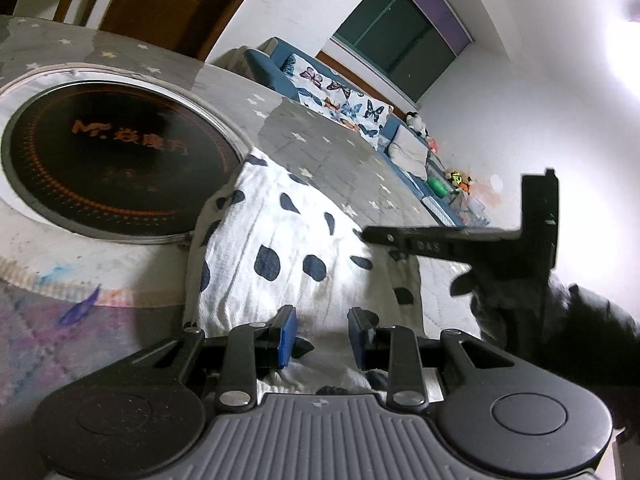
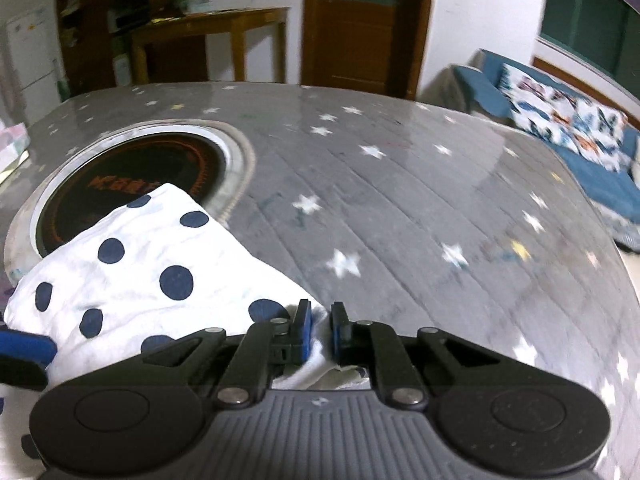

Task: Fold clothes

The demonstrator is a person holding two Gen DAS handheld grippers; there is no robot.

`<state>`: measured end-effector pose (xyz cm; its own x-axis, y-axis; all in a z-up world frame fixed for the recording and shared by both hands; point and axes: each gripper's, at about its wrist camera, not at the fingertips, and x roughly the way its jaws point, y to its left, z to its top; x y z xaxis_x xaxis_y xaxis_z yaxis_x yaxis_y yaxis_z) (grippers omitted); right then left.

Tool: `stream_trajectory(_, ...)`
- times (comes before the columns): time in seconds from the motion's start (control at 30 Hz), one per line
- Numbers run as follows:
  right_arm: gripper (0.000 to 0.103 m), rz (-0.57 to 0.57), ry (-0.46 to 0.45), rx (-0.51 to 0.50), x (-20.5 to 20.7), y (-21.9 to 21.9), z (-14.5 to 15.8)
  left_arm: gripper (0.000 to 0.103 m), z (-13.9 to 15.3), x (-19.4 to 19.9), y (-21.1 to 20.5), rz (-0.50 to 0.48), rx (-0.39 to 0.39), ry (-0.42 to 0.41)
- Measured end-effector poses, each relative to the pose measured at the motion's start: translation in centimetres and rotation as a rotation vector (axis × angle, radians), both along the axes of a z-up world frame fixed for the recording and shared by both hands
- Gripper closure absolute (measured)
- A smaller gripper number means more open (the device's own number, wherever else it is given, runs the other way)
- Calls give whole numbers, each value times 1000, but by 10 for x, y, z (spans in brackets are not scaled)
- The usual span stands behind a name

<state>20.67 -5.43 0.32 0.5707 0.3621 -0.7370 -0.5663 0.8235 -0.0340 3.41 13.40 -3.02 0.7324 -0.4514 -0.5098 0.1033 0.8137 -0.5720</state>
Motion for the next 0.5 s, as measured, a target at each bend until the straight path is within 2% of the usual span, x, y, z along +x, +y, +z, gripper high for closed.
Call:
stream_trajectory(0.17,91,-13,11,22,-7,-10,2,71,1,1,-3,3,19,1)
stream_trajectory(0.27,91,2,-18,36,-8,-7,10,69,2,0,-5,11,37,0)
stream_trajectory(0.5,85,156,-51,104,-7,9,33,64,9,-7,-20,40,88,-1)
